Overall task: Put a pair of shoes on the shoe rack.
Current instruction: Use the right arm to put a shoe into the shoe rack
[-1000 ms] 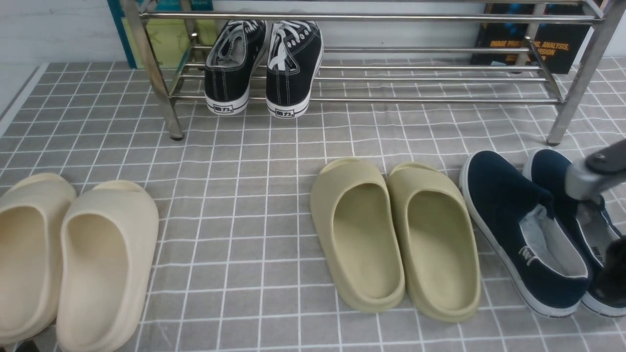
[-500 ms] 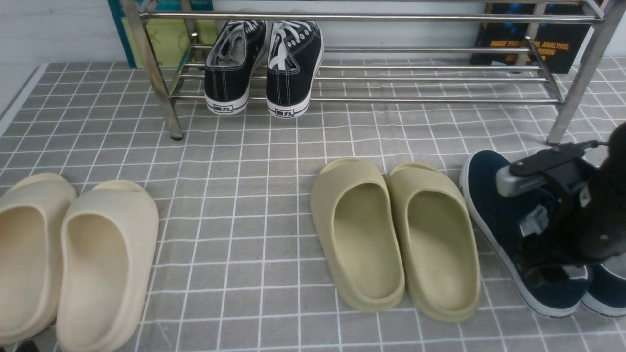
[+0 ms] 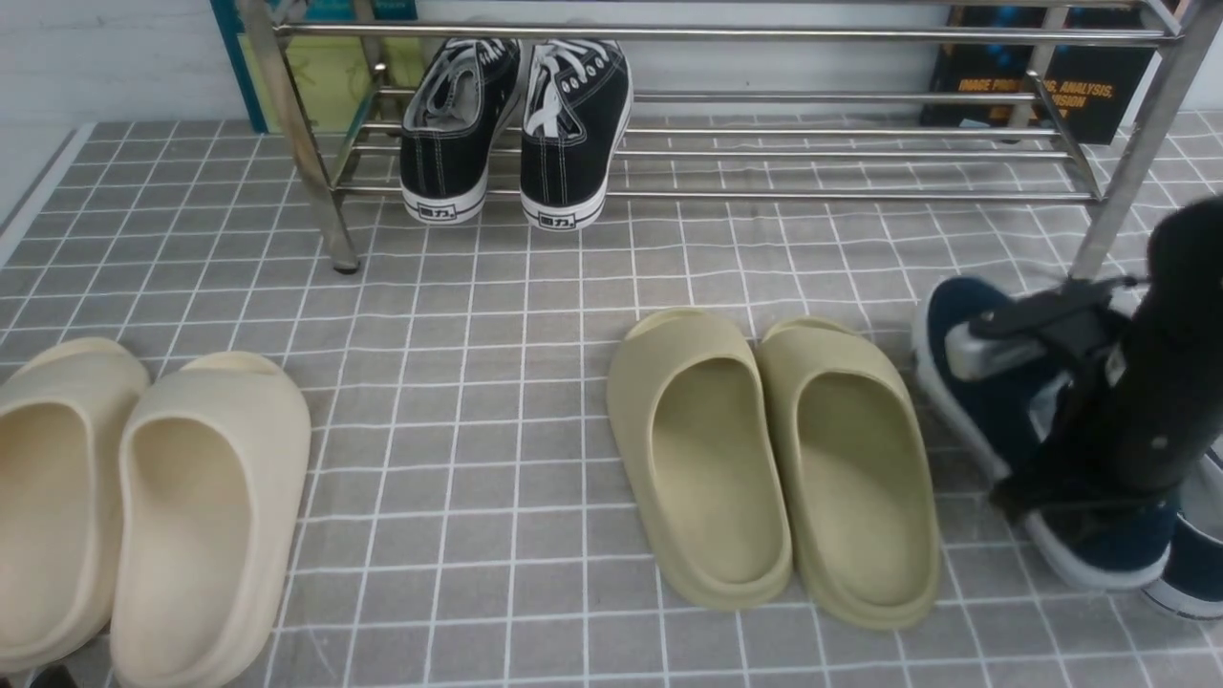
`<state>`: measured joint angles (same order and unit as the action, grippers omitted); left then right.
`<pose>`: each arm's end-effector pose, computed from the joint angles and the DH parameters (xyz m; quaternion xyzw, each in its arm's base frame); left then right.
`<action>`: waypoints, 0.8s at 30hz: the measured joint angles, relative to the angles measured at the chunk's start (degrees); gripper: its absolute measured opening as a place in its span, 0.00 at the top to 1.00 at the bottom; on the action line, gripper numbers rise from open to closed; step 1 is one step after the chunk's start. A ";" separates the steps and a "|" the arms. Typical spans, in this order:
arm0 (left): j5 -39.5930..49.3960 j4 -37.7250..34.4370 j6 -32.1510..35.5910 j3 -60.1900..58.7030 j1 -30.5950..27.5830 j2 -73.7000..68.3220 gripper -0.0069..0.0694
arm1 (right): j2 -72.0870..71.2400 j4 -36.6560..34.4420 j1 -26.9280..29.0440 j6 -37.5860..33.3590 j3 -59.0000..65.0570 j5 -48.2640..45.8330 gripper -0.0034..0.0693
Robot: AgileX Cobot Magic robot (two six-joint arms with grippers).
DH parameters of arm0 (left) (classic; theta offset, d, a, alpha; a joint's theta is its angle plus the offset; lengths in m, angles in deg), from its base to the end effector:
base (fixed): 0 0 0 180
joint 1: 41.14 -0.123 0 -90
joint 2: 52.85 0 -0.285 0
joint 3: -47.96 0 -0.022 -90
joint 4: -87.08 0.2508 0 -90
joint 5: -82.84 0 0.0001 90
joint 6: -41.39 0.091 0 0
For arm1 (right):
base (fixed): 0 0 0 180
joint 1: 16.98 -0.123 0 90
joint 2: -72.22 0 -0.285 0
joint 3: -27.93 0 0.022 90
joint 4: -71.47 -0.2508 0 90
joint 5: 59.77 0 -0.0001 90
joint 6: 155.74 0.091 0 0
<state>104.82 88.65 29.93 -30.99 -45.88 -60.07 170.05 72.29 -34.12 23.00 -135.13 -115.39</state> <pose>0.0522 0.0053 0.1691 -0.1069 0.8027 -0.0228 0.5863 0.2783 0.0847 0.2305 -0.1628 0.9831 0.0054 0.0838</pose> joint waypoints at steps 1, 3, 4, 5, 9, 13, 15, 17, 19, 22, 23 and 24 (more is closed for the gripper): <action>0.00 0.00 0.00 0.00 0.00 0.00 0.60 | -1.68 -0.29 0.00 -1.04 -2.82 -2.64 0.90; 0.00 0.00 0.00 0.00 0.00 0.00 0.60 | -2.86 -0.83 0.00 -2.82 -6.46 -5.55 0.90; 0.00 0.00 0.00 0.00 0.00 0.00 0.60 | -3.07 -0.83 0.00 -3.63 -8.09 -6.52 0.90; 0.00 0.00 0.00 0.00 0.00 0.00 0.60 | -3.07 -0.83 0.00 -4.22 -9.42 -7.00 0.90; 0.00 0.00 0.00 0.00 0.00 0.00 0.60 | -1.28 -3.15 0.00 -6.95 -13.54 -8.28 0.90; 0.00 0.00 0.00 0.00 0.00 0.00 0.60 | 2.87 -3.52 0.00 -7.94 -18.02 -8.65 0.90; 0.00 0.00 0.00 0.00 0.00 0.00 0.60 | 5.41 -3.52 0.00 -7.99 -20.44 -8.71 0.90; 0.00 0.00 0.00 0.00 0.00 0.00 0.60 | 8.18 -3.46 0.00 -7.99 -23.20 -8.99 0.90; 0.00 0.00 0.00 0.00 0.00 0.00 0.60 | 11.75 -3.21 0.00 -7.99 -27.16 -9.63 0.90; 0.00 0.00 0.00 0.00 0.00 0.00 0.60 | 15.95 -3.07 0.00 -7.99 -32.37 -10.23 0.90; 0.00 0.00 0.00 0.00 0.00 0.00 0.60 | 16.59 -3.07 0.00 -7.99 -33.19 -10.23 0.90; 0.00 0.00 0.00 0.00 0.00 0.00 0.60 | 19.39 -3.02 0.00 -7.99 -36.36 -10.23 0.90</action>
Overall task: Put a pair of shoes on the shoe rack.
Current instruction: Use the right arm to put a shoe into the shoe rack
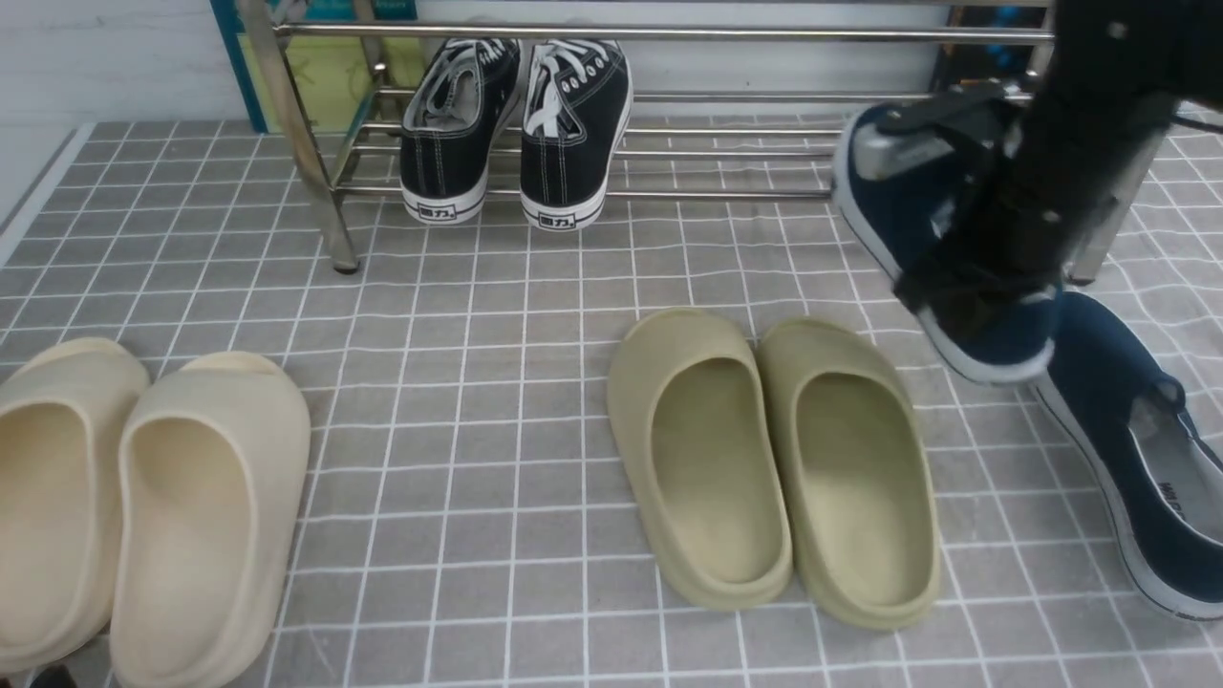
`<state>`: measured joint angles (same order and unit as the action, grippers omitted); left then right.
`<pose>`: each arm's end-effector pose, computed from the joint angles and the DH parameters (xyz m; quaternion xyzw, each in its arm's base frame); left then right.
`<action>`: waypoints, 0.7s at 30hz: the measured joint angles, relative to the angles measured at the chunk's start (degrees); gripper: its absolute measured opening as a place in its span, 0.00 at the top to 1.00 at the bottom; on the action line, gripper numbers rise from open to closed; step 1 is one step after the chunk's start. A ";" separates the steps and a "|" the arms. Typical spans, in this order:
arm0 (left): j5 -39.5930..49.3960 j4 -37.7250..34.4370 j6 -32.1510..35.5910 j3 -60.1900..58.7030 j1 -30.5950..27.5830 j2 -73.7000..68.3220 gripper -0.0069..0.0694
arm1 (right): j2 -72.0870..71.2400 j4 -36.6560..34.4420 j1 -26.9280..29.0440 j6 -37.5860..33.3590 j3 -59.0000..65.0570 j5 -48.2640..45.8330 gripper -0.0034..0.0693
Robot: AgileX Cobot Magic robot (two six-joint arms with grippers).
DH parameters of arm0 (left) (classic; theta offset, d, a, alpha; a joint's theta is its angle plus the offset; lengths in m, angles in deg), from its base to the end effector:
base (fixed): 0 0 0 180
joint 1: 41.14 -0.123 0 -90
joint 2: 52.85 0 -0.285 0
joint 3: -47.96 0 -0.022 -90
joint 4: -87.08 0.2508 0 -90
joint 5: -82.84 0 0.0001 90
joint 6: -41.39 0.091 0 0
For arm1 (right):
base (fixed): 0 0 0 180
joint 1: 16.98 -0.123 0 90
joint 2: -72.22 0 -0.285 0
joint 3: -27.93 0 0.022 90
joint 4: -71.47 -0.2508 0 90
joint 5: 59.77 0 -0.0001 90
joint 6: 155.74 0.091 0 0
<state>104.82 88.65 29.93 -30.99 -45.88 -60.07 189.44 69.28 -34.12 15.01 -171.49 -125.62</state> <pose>0.0522 0.0053 0.1691 -0.1069 0.8027 -0.0228 0.5863 0.3883 0.1231 0.2769 -0.2208 0.9647 0.0281 0.1406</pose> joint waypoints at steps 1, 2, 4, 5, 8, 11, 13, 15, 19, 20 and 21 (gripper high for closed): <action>0.00 0.00 0.00 0.00 0.00 0.00 0.60 | 1.20 0.00 0.00 0.00 -1.92 0.00 0.90; 0.00 0.00 0.00 0.00 0.00 0.00 0.60 | 2.98 0.00 0.00 0.00 -3.81 0.00 0.90; 0.00 0.00 0.00 0.00 0.00 0.00 0.60 | 4.41 0.07 0.00 0.00 -6.07 -0.14 0.90; 0.00 0.00 0.00 0.00 0.00 0.00 0.60 | 5.83 0.13 0.00 0.00 -7.58 -0.28 0.90; 0.00 0.00 0.00 0.00 0.00 0.00 0.60 | 9.62 0.35 0.00 0.00 -13.30 -1.10 0.90; 0.00 0.00 0.00 0.00 0.00 0.00 0.60 | 13.24 0.40 0.00 0.00 -18.68 -1.66 0.90; 0.00 0.00 0.00 0.00 0.00 0.00 0.60 | 15.20 0.68 0.00 0.00 -21.72 -1.81 0.90; 0.00 0.00 0.00 0.00 0.00 0.00 0.60 | 17.58 1.19 0.00 0.00 -25.64 -1.94 0.90; 0.00 0.00 0.00 0.00 0.00 0.00 0.60 | 21.36 2.19 0.00 -0.02 -31.26 -1.94 0.90; 0.00 0.00 0.00 0.00 0.00 0.00 0.60 | 22.01 2.58 0.00 -0.02 -31.84 -1.94 0.90; 0.00 0.00 0.00 0.00 0.00 0.00 0.60 | 22.71 2.99 0.00 -0.02 -32.65 -1.82 0.90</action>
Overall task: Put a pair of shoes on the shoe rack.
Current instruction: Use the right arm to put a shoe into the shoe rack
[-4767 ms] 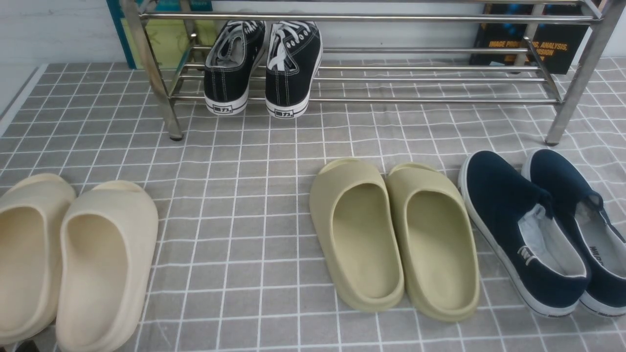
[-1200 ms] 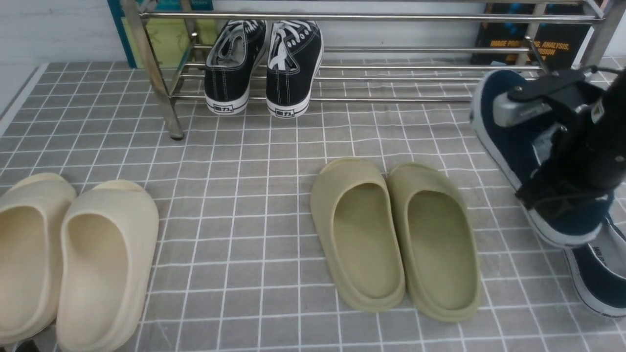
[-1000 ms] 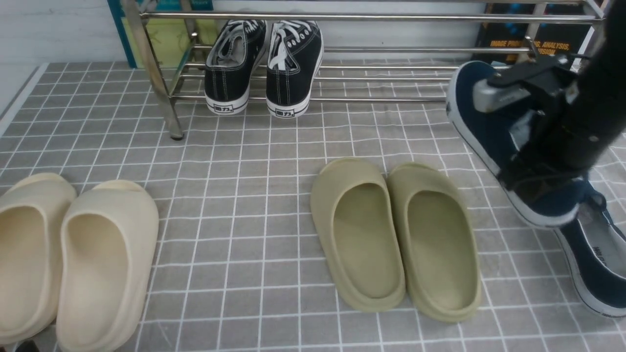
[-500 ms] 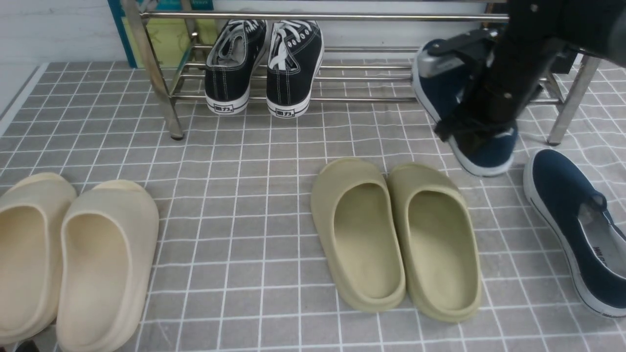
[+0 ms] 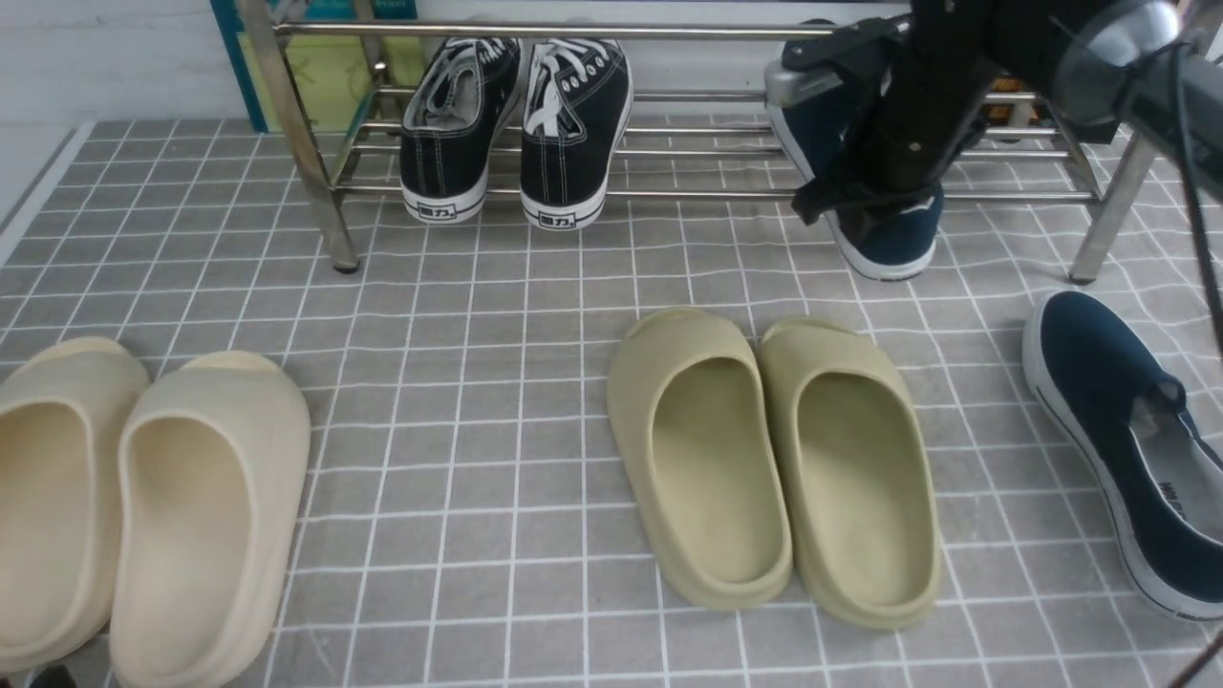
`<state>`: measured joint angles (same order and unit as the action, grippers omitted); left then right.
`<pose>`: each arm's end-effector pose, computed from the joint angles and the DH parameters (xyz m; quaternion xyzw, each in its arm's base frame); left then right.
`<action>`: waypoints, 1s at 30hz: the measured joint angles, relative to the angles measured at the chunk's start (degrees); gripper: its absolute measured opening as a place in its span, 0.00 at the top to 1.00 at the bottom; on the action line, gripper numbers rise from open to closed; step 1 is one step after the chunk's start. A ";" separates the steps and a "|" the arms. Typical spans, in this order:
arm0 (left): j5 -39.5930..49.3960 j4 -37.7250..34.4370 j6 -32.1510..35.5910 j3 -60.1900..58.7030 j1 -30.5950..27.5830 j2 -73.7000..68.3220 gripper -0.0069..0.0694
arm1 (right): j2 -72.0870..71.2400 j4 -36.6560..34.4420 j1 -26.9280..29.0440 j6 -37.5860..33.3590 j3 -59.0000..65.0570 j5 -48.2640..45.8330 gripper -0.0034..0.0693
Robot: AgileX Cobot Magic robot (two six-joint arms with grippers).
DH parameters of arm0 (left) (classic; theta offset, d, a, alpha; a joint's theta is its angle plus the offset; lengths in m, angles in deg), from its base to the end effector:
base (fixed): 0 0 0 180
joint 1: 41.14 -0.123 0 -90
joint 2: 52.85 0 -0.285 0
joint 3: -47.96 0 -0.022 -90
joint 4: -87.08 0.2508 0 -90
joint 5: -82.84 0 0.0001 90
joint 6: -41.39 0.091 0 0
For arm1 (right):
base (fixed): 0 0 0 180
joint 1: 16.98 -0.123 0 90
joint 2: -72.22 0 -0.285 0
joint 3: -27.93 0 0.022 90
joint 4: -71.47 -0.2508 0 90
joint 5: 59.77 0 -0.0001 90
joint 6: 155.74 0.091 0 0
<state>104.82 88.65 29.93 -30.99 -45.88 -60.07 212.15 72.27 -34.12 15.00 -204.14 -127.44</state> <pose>0.0522 0.0053 0.1691 -0.1069 0.8027 -0.0228 0.5863 0.4834 0.1479 0.2550 -0.2244 0.9512 0.0077 0.2119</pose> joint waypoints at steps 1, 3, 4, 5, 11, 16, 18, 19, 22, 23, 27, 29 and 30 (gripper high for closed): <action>0.00 0.00 0.00 0.00 0.00 0.00 0.60 | 0.57 0.40 0.00 0.00 -0.63 0.09 0.90; 0.00 0.00 0.00 0.00 0.00 0.00 0.60 | 1.12 0.81 0.00 0.00 -0.96 0.40 0.90; 0.00 0.00 0.00 0.00 0.00 0.00 0.60 | 1.55 0.96 0.07 0.00 -1.25 0.63 0.90; 0.00 0.00 0.00 0.00 0.00 0.00 0.60 | 1.55 0.96 0.13 0.00 -1.30 0.68 0.90; 0.00 0.00 0.00 0.00 0.00 0.00 0.60 | 1.61 0.45 1.56 1.08 -1.35 2.08 0.84; 0.00 0.00 0.00 0.00 0.00 0.00 0.60 | 1.61 -0.80 2.37 2.23 -1.70 3.89 0.65; 0.00 0.00 0.00 0.00 0.00 0.00 0.60 | 1.56 -0.80 2.49 2.39 -1.90 4.99 0.59; 0.00 0.00 0.00 0.00 0.00 0.00 0.60 | 1.50 -1.43 2.68 2.46 -1.90 6.20 0.52; 0.00 0.00 0.00 0.00 0.00 0.00 0.60 | 1.19 -2.73 2.90 2.57 -1.96 6.99 0.44; 0.00 0.00 0.00 0.00 0.00 0.00 0.60 | 0.81 -3.48 2.90 2.57 -1.96 6.95 0.42; 0.00 0.00 0.00 0.00 0.00 0.00 0.60 | -1.32 -3.76 3.01 2.57 -2.03 6.10 0.41; 0.00 0.00 0.00 0.00 0.00 0.00 0.60 | -2.56 -3.76 3.23 2.57 -2.23 5.08 0.41; 0.00 0.00 0.00 0.00 0.00 0.00 0.60 | -2.99 -3.71 3.31 2.57 -2.35 4.65 0.42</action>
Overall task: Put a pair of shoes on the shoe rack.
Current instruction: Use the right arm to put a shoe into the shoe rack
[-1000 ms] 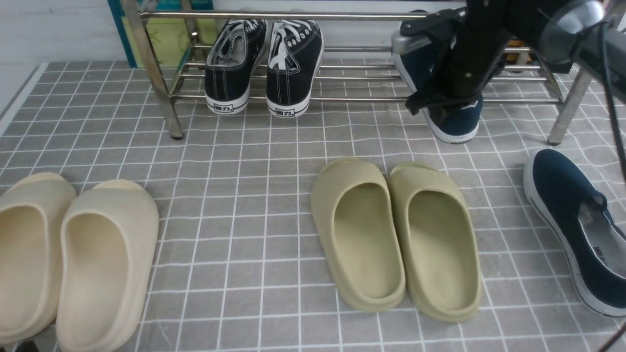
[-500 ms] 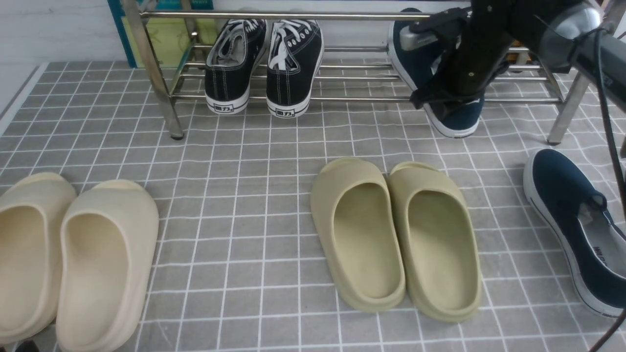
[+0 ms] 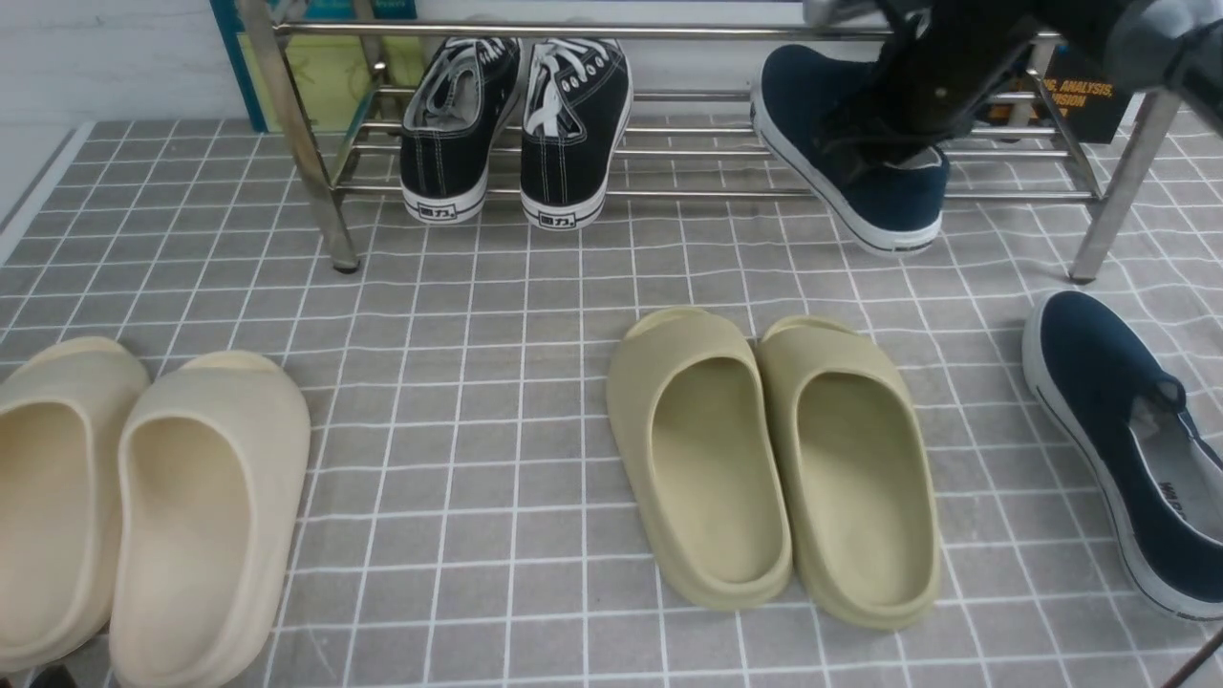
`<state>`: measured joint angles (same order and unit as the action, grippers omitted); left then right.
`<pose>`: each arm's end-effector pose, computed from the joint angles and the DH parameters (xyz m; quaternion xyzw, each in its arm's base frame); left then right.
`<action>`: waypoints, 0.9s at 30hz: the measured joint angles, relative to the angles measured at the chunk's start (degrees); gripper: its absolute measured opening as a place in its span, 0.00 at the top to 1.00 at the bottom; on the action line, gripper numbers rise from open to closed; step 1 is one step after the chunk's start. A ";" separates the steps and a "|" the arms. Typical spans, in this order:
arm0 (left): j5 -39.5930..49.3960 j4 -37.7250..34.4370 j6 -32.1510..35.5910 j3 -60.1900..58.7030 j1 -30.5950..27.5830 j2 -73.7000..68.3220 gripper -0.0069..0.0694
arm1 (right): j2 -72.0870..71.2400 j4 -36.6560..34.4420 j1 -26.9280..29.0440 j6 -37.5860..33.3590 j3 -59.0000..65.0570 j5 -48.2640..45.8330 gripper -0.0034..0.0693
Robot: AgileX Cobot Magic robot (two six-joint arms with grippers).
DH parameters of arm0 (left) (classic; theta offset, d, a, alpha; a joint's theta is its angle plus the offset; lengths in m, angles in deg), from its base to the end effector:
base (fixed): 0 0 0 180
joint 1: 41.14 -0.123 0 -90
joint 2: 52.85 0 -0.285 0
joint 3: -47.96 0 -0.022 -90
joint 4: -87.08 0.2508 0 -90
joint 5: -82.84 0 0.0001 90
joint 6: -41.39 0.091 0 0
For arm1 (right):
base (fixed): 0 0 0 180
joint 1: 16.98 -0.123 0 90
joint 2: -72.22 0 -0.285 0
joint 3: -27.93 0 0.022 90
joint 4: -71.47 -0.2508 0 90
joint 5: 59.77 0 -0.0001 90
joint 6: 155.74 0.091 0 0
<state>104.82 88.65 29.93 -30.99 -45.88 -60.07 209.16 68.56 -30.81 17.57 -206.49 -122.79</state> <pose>0.0522 0.0053 0.1691 -0.1069 0.8027 -0.0228 0.5863 0.4898 0.1248 0.2971 -0.1658 0.9403 0.0434 0.2940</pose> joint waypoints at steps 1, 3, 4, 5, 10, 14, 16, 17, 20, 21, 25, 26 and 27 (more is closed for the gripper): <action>0.00 0.00 0.00 0.00 0.00 0.00 0.60 | -1.06 0.13 0.07 0.00 -0.07 -0.91 0.44; 0.00 0.00 0.00 0.00 0.00 0.00 0.60 | -2.76 0.34 0.11 0.00 -0.14 -2.51 0.47; 0.00 0.00 0.00 0.00 0.00 0.00 0.60 | -3.15 0.34 0.11 0.00 -0.14 -3.06 0.49; 0.00 0.00 0.00 0.00 0.00 0.00 0.60 | -3.80 0.34 0.11 -0.12 -0.14 -4.25 0.52; 0.00 0.00 0.00 0.00 0.00 0.00 0.60 | -6.17 0.94 0.11 -4.42 0.70 -8.20 0.71; 0.04 0.00 0.00 0.00 0.00 0.00 0.60 | -8.92 3.23 0.11 -5.25 5.06 -8.59 0.90; 0.04 0.00 0.00 0.00 0.00 0.00 0.60 | -9.99 4.56 0.11 -5.38 7.81 -8.58 0.95; 0.04 0.00 0.00 0.00 0.00 0.00 0.60 | -10.19 4.94 0.11 -5.42 9.02 -8.58 0.96; 0.04 0.00 0.00 0.00 0.00 0.00 0.60 | -9.82 5.46 0.11 -5.42 11.83 -8.58 0.96; 0.04 0.00 0.00 0.00 0.00 0.00 0.60 | -9.33 5.67 0.11 -5.42 12.67 -8.51 0.96; 0.04 0.00 0.00 0.00 0.00 0.00 0.60 | -5.92 6.66 0.11 -5.42 14.14 -6.88 0.96; 0.04 0.00 0.00 0.00 0.00 0.00 0.60 | -4.93 6.66 0.11 -5.42 14.25 -5.55 0.96; 0.04 0.00 0.00 0.00 0.00 0.00 0.60 | -4.05 6.66 0.11 -5.42 14.25 -3.95 0.96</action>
<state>104.85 88.65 29.93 -30.99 -45.88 -60.07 205.11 75.22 -30.70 12.15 -192.25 -126.74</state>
